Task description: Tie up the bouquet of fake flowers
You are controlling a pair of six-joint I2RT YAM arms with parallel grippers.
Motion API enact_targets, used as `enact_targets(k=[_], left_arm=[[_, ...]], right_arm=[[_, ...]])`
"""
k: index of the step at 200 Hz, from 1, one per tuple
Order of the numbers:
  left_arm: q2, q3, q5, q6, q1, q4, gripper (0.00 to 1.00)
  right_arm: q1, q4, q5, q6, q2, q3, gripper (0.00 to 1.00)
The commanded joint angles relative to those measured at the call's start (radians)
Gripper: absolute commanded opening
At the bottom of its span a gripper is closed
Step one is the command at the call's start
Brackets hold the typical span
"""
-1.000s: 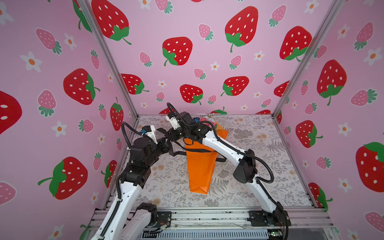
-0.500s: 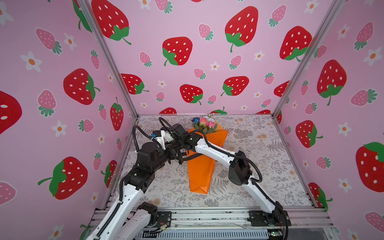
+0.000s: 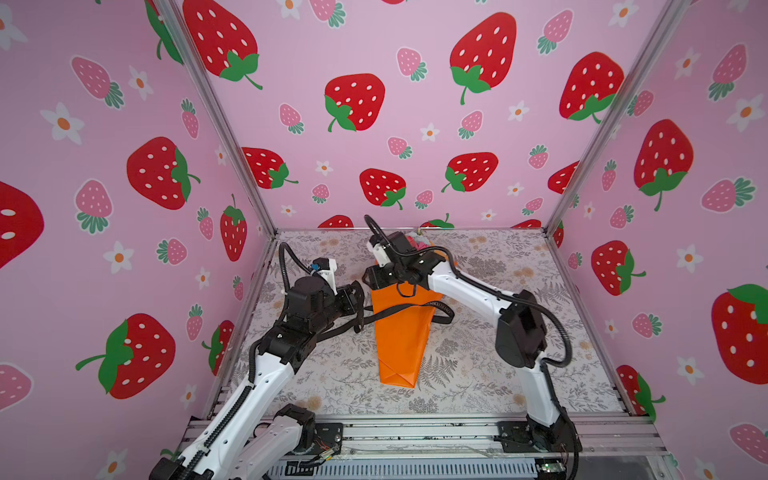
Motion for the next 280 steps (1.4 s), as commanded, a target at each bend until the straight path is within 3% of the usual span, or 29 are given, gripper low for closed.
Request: enact_targets(k=[1, 42, 81, 94, 118, 150, 193, 238, 280], left_arm=[[0.032, 0.088, -0.044, 0.023, -0.004, -0.011, 0.00], [0.155, 0.231, -0.096, 0.055, 0.000, -0.068, 0.00], [0.277, 0.342, -0.052, 0.079, 0.006, -0.115, 0.00], [0.308, 0.365, -0.041, 0.080, 0.013, -0.128, 0.00], [0.356, 0.409, 0.007, 0.094, 0.033, -0.162, 0.00], [0.385, 0.448, 0.041, 0.112, 0.055, -0.196, 0.00], [0.392, 0.449, 0.089, 0.121, 0.058, -0.193, 0.00], [0.372, 0.411, 0.109, 0.129, 0.057, -0.169, 0.00], [0.370, 0.387, 0.137, 0.126, 0.058, -0.149, 0.00]], right_arm=[[0.003, 0.143, 0.225, 0.023, -0.218, -0.203, 0.57], [0.032, 0.273, 0.386, -0.025, -0.527, -0.576, 0.63], [0.283, 0.231, 0.605, -0.210, -0.572, -0.644, 0.64], [0.370, 0.215, 0.635, -0.265, -0.522, -0.631, 0.62], [0.469, 0.142, 0.633, -0.354, -0.358, -0.526, 0.48], [0.567, 0.089, 0.619, -0.485, -0.112, -0.345, 0.46], [0.552, 0.062, 0.524, -0.573, 0.114, -0.129, 0.46], [0.444, 0.065, 0.367, -0.537, 0.257, 0.023, 0.51], [0.394, 0.072, 0.274, -0.509, 0.353, 0.137, 0.63]])
